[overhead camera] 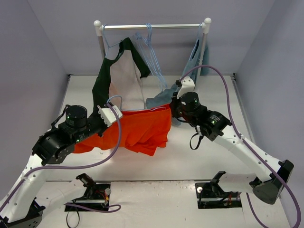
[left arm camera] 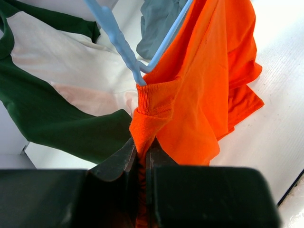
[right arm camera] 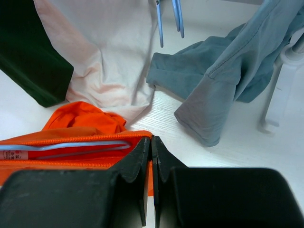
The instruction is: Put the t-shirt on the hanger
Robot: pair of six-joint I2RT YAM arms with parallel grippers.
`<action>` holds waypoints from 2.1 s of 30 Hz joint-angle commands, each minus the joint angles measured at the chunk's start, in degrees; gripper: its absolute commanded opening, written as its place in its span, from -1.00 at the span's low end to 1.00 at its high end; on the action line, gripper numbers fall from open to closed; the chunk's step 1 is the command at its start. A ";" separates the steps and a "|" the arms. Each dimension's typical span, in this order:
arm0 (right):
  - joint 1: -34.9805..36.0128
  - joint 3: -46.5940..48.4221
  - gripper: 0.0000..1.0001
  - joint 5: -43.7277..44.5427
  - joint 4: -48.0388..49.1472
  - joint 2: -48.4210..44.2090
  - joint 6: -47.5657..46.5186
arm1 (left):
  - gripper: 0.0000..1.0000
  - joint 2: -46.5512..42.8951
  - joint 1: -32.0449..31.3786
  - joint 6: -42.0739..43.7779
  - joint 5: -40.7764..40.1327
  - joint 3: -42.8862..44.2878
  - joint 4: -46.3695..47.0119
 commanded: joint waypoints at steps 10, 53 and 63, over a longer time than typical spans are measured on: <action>2.47 14.67 -1.00 -4.85 0.68 6.48 -7.31 | -1.00 9.79 -1.26 -3.05 1.06 10.39 5.77; 9.28 17.60 -0.10 -3.62 0.68 8.74 -12.44 | -1.00 -6.37 -1.66 -15.14 8.36 -26.95 47.80; -10.92 7.83 -0.07 -32.81 -2.05 -2.38 -25.76 | -1.00 -7.16 -1.38 -16.07 10.50 -29.68 49.81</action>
